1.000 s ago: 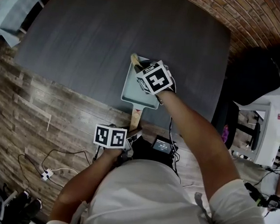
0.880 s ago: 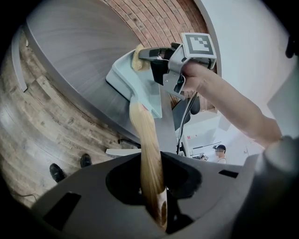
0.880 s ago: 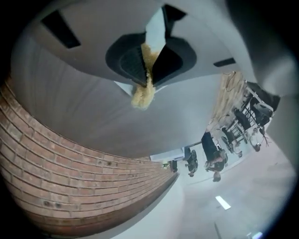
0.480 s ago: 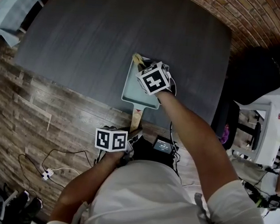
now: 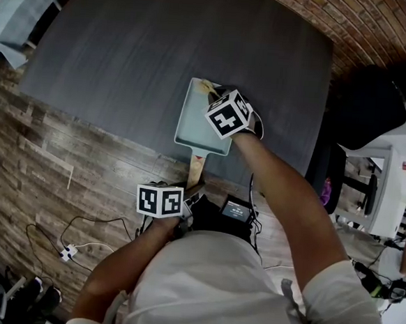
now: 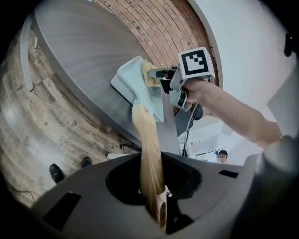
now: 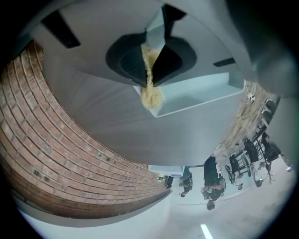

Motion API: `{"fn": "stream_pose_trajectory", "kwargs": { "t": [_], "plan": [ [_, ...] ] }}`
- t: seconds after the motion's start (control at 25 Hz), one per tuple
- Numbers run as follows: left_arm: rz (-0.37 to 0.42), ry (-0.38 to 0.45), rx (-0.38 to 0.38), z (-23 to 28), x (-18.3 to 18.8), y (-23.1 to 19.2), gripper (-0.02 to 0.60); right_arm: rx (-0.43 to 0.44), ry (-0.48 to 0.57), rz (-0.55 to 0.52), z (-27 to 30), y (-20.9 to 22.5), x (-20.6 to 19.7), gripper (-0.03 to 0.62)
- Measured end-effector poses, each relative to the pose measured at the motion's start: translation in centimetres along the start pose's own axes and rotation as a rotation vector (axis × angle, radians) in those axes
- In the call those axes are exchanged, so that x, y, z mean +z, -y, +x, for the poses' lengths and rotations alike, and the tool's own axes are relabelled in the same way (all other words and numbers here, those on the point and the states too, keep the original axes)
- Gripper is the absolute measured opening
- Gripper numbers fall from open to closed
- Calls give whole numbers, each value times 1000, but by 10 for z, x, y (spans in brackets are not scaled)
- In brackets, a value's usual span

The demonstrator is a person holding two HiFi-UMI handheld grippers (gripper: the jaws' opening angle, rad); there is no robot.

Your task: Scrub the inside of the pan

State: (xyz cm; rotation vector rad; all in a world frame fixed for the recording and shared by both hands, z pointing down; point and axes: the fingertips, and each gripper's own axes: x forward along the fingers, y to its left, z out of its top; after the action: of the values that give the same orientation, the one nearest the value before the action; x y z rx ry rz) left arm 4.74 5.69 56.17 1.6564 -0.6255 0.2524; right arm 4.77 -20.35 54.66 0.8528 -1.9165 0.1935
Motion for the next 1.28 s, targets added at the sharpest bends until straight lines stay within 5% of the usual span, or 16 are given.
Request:
{"fn": "stream_pose_trajectory", "kwargs": {
  "t": [1.28],
  "plan": [
    [-8, -2, 9, 0, 0, -1, 84, -52, -67, -391, -12, 16, -25, 44]
  ]
}}
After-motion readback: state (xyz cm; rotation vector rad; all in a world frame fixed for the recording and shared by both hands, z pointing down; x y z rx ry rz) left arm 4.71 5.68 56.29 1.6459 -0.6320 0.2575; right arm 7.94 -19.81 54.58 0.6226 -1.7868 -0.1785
